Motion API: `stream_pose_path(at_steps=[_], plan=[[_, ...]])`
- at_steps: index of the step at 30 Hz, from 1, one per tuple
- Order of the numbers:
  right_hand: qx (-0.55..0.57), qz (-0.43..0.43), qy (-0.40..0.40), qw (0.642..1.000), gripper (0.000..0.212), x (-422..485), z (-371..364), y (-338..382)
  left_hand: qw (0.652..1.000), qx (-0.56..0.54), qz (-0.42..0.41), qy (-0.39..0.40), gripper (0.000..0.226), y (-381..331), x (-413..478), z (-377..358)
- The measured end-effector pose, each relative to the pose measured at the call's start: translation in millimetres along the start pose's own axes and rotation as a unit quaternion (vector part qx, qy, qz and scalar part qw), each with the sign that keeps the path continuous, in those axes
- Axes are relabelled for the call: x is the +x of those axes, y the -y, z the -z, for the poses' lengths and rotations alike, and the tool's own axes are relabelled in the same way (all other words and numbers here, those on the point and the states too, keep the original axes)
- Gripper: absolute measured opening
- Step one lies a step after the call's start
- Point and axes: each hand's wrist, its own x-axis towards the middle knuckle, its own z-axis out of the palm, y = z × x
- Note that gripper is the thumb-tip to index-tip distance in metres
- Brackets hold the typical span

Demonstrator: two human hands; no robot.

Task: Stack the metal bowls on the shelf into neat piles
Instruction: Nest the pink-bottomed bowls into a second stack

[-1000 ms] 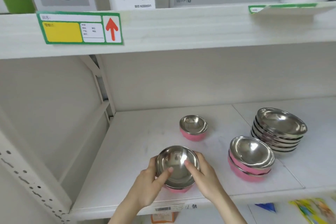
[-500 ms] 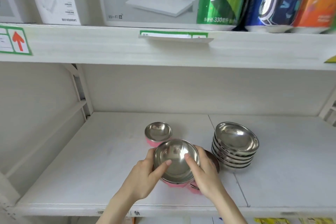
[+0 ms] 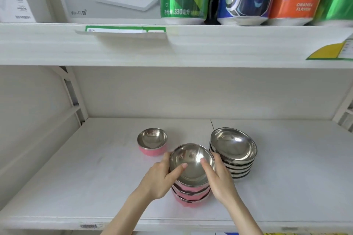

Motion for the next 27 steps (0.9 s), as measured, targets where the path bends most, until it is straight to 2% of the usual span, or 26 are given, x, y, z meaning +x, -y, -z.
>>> stream_pose_path(at_steps=[8, 12, 17, 21, 24, 27], plan=[[-0.013, -0.027, 0.025, 0.999, 0.015, 2, -1, -16, 0.993, 0.119, 0.019, -0.004, 0.072, 8, 8, -12], [-0.005, -0.034, 0.026, 0.999, 0.015, 3, -2, -19, 0.989, 0.147, 0.010, -0.014, 0.074, 12, 8, -13], [-0.007, -0.032, 0.027, 0.999, 0.017, 1, -2, -19, 0.971, 0.234, 0.000, -0.046, 0.080, 11, 3, -15], [-0.015, -0.029, 0.022, 0.999, 0.030, -4, -2, -16, 0.955, 0.290, -0.004, -0.069, 0.092, 9, -5, -12], [-0.050, -0.024, 0.011, 0.998, 0.053, -12, -1, -13, 0.941, 0.331, -0.008, -0.069, 0.103, 8, -15, -6], [-0.120, 0.012, -0.010, 0.993, 0.058, -22, 1, -8, 0.928, 0.362, -0.021, -0.088, 0.098, 10, -25, 4]])
